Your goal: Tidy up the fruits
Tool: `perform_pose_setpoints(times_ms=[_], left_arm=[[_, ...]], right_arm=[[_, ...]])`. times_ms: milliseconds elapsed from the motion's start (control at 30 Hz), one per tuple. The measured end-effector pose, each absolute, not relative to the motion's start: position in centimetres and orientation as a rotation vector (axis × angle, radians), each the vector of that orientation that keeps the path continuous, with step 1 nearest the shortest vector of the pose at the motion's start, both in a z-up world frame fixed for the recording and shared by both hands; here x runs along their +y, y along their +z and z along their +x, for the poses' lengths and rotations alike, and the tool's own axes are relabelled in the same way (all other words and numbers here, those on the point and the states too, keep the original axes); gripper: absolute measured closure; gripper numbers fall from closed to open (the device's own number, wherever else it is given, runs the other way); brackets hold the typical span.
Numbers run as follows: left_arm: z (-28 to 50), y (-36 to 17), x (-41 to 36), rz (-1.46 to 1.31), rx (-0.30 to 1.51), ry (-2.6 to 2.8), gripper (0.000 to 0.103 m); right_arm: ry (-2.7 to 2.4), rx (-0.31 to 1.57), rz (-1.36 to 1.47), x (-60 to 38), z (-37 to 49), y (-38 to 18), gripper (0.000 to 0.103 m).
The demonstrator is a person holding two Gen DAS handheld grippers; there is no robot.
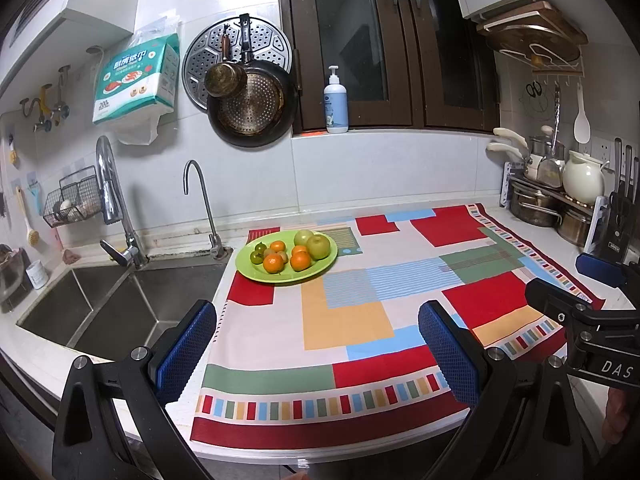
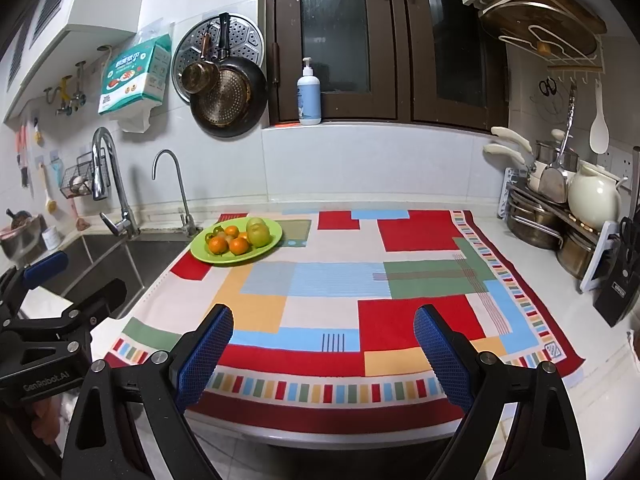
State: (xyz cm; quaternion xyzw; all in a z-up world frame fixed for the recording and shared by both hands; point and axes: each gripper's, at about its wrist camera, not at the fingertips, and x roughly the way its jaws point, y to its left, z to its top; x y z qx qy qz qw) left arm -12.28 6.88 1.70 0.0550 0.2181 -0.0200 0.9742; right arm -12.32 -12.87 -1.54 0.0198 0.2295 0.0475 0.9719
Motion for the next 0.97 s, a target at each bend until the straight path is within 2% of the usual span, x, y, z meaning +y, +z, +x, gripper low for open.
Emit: perform_pose_setpoints(times_ms=[967], left_arm=[[-10.8, 1.3, 7.1, 0.109, 0.469, -0.048, 0.000]], right_arm=[[0.093, 0.483, 0.038, -12.4, -11.3, -1.9, 0.010]])
